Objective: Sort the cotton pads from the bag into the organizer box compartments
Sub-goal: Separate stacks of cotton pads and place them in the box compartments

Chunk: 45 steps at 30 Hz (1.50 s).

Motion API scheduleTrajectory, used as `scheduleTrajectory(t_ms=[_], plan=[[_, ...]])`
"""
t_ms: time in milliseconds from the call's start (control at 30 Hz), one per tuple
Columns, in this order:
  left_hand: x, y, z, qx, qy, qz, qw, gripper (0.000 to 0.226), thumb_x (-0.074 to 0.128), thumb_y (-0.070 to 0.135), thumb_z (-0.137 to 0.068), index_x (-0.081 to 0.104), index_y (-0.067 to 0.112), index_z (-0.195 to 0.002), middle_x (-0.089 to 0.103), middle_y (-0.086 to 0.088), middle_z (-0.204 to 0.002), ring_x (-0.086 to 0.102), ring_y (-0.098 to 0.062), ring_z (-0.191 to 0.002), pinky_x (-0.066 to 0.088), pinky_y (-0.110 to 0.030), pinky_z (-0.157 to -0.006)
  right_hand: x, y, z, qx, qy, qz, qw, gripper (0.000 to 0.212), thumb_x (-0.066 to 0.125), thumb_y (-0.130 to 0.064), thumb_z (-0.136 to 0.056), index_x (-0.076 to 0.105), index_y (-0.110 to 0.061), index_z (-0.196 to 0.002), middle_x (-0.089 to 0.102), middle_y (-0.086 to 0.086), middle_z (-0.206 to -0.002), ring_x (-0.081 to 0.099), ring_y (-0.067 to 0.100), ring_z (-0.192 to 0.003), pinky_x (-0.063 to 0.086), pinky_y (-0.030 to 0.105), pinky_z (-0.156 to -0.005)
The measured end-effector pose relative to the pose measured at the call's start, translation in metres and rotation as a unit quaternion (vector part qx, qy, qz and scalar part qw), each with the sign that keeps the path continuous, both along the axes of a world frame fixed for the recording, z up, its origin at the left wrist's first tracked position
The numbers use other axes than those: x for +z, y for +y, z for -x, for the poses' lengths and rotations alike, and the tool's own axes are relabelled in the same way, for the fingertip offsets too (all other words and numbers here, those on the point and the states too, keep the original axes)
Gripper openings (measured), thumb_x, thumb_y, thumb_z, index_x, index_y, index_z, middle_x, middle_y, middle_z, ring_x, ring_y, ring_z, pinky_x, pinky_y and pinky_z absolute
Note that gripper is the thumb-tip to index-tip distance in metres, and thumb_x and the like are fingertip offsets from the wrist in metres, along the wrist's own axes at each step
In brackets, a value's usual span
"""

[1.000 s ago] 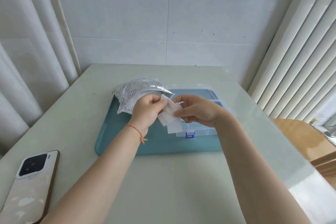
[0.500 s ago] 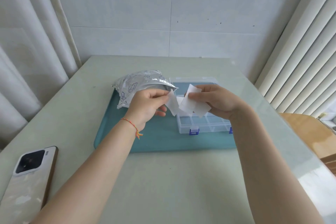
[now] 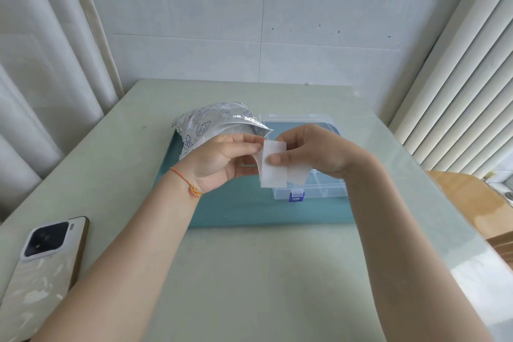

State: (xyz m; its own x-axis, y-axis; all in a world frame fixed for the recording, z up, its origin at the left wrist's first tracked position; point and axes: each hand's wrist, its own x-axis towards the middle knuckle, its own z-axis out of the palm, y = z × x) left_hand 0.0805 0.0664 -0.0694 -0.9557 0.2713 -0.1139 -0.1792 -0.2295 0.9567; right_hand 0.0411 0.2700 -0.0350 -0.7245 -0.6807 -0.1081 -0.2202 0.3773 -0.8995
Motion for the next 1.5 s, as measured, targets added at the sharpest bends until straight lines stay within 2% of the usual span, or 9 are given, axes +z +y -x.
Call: scheduleTrajectory(t_ms=[267, 467, 667, 867, 1033, 1133, 1267, 1400, 1500], plan=[[0.001, 0.007, 0.000, 0.022, 0.007, -0.061, 0.998, 0.022, 0.049, -0.001, -0.095, 0.066, 0.011, -0.100, 0.071, -0.005, -0.090, 0.068, -0.016, -0.075, 0.058, -0.025, -0.067, -0.002, -0.014, -0.002, -0.062, 0.030, 0.023, 0.997, 0.011, 0.079, -0.021, -0.082, 0.071, -0.014, -0.078, 0.066, -0.004, -0.069, 0.057, 0.012, -0.064, 0.044, 0.024, -0.063], [-0.001, 0.005, 0.000, 0.056, 0.026, 0.038, 0.997, 0.019, 0.057, 0.000, -0.093, 0.065, 0.009, -0.107, 0.072, -0.006, -0.087, 0.069, -0.019, -0.076, 0.057, -0.025, -0.064, 0.003, -0.008, -0.002, -0.057, 0.043, -0.008, 0.997, 0.016, 0.081, -0.023, -0.080, 0.069, -0.015, -0.073, 0.063, -0.006, -0.065, 0.055, 0.012, -0.063, 0.042, 0.025, -0.063], [0.002, 0.001, -0.003, 0.005, 0.013, 0.027, 1.000, 0.029, 0.067, 0.012, -0.076, 0.064, 0.011, -0.105, 0.071, -0.005, -0.087, 0.069, -0.018, -0.076, 0.057, -0.024, -0.066, 0.004, -0.010, -0.007, -0.045, 0.032, -0.063, 0.996, 0.042, 0.083, -0.031, -0.077, 0.062, 0.005, -0.080, 0.058, 0.004, -0.061, 0.049, 0.022, -0.057, 0.038, 0.024, -0.050], [0.000, 0.003, 0.000, 0.037, 0.020, -0.001, 0.999, 0.019, 0.057, 0.006, -0.093, 0.061, 0.005, -0.112, 0.067, -0.014, -0.101, 0.065, -0.024, -0.087, 0.057, -0.029, -0.076, 0.002, -0.012, -0.004, -0.108, 0.053, -0.072, 0.990, 0.043, 0.082, -0.040, -0.077, 0.053, -0.011, -0.065, 0.055, 0.001, -0.054, 0.043, 0.018, -0.045, 0.034, 0.020, -0.044], [0.001, 0.009, -0.001, 0.071, 0.025, -0.025, 0.997, 0.024, 0.065, 0.007, -0.083, 0.062, 0.008, -0.107, 0.070, -0.008, -0.093, 0.068, -0.018, -0.081, 0.058, -0.026, -0.073, -0.001, -0.012, -0.002, -0.142, 0.044, -0.050, 0.988, 0.061, 0.083, -0.048, -0.071, 0.053, 0.005, -0.078, 0.047, 0.011, -0.058, 0.035, 0.021, -0.051, 0.026, 0.022, -0.044], [0.002, 0.008, 0.000, 0.159, 0.020, -0.013, 0.987, 0.018, 0.059, -0.004, -0.090, 0.063, 0.011, -0.098, 0.069, -0.007, -0.088, 0.068, -0.017, -0.074, 0.058, -0.026, -0.064, 0.000, -0.006, 0.001, -0.130, 0.047, -0.038, 0.990, 0.042, 0.079, -0.037, -0.080, 0.059, 0.000, -0.075, 0.051, 0.008, -0.054, 0.038, 0.019, -0.044, 0.031, 0.021, -0.045], [0.002, 0.005, 0.003, 0.260, 0.028, 0.030, 0.965, 0.019, 0.063, -0.003, -0.090, 0.062, 0.015, -0.096, 0.067, -0.005, -0.087, 0.067, -0.012, -0.065, 0.055, -0.023, -0.054, 0.002, 0.003, 0.007, -0.160, 0.023, 0.047, 0.986, 0.013, 0.070, -0.015, -0.090, 0.068, -0.004, -0.083, 0.063, 0.011, -0.071, 0.056, 0.014, -0.049, 0.048, 0.022, -0.054], [-0.002, 0.007, 0.005, 0.292, 0.030, 0.030, 0.955, 0.020, 0.065, -0.004, -0.087, 0.062, 0.012, -0.099, 0.066, -0.006, -0.086, 0.068, -0.013, -0.067, 0.057, -0.025, -0.059, 0.002, -0.001, 0.009, -0.153, -0.076, 0.170, 0.971, 0.009, 0.067, -0.013, -0.091, 0.066, -0.007, -0.084, 0.066, 0.005, -0.072, 0.063, 0.016, -0.057, 0.051, 0.023, -0.055], [-0.001, 0.010, 0.005, 0.295, 0.030, 0.010, 0.955, 0.018, 0.064, -0.004, -0.088, 0.064, 0.009, -0.101, 0.068, -0.008, -0.086, 0.068, -0.014, -0.067, 0.055, -0.024, -0.058, -0.003, -0.016, 0.005, -0.149, -0.072, 0.156, 0.974, 0.015, 0.069, -0.018, -0.090, 0.063, -0.010, -0.079, 0.064, 0.001, -0.069, 0.060, 0.015, -0.056, 0.048, 0.023, -0.053]])
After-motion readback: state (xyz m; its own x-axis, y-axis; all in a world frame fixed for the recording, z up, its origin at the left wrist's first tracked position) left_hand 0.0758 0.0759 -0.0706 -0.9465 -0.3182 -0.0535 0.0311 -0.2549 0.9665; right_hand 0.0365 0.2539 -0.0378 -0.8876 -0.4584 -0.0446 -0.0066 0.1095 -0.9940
